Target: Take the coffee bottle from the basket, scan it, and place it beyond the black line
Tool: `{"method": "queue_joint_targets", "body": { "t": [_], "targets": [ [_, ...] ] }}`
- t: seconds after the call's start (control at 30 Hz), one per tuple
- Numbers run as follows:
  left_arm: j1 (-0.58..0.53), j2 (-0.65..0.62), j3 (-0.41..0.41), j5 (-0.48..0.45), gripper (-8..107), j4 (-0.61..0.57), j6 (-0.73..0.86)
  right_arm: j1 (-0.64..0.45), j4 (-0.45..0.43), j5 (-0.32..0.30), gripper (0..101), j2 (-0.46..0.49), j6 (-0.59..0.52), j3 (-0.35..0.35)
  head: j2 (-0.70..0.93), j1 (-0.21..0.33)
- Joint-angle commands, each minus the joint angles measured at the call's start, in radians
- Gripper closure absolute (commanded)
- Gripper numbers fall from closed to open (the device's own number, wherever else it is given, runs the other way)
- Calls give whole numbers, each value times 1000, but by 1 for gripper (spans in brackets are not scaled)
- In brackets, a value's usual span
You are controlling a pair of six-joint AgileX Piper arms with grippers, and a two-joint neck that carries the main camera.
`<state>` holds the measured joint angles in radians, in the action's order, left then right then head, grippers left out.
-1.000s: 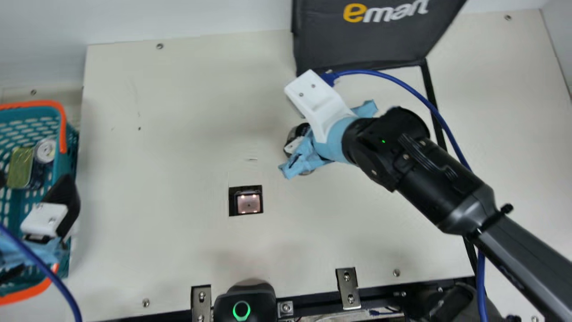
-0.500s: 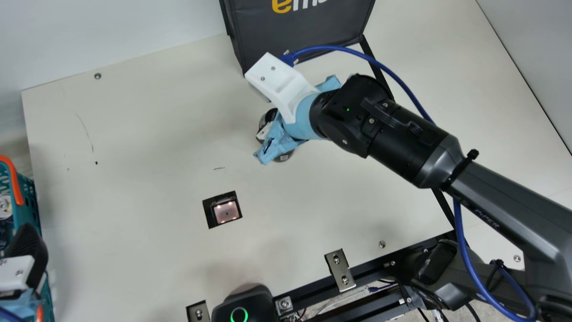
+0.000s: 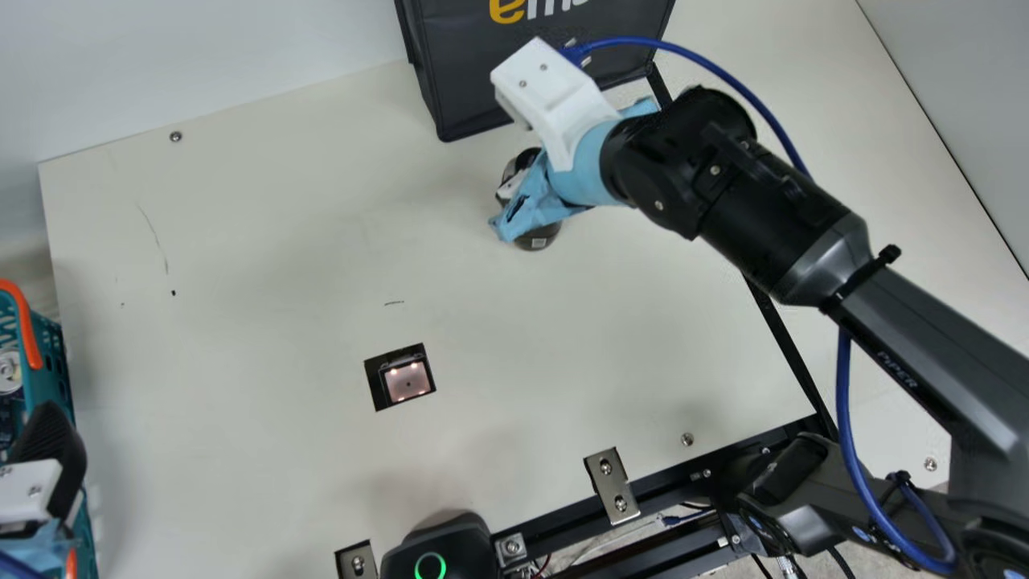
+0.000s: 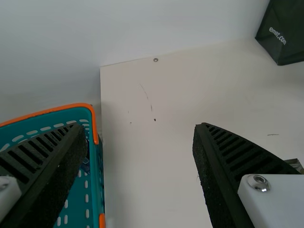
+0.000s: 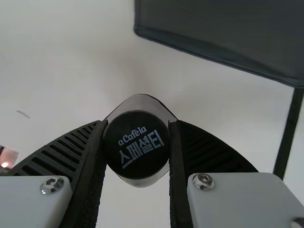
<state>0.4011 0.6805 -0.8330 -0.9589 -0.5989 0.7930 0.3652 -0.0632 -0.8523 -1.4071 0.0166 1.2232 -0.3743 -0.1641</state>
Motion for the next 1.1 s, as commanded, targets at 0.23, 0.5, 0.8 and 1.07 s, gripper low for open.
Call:
{"method": "queue_joint_targets", "body": {
  "t": [0.23,0.5,0.8,1.07],
  "targets": [
    [0,0,0,0,9,0,0,-125,16,2,101,3,-30,17,-2,26],
    [0,0,0,0,9,0,0,-243,26,7,101,-1,-43,39,-2,26],
    [0,0,0,0,9,0,0,-370,40,9,101,-12,-64,66,-2,26],
    [0,0,0,0,9,0,0,-460,58,16,101,-21,-88,70,-2,26]
  ]
}}
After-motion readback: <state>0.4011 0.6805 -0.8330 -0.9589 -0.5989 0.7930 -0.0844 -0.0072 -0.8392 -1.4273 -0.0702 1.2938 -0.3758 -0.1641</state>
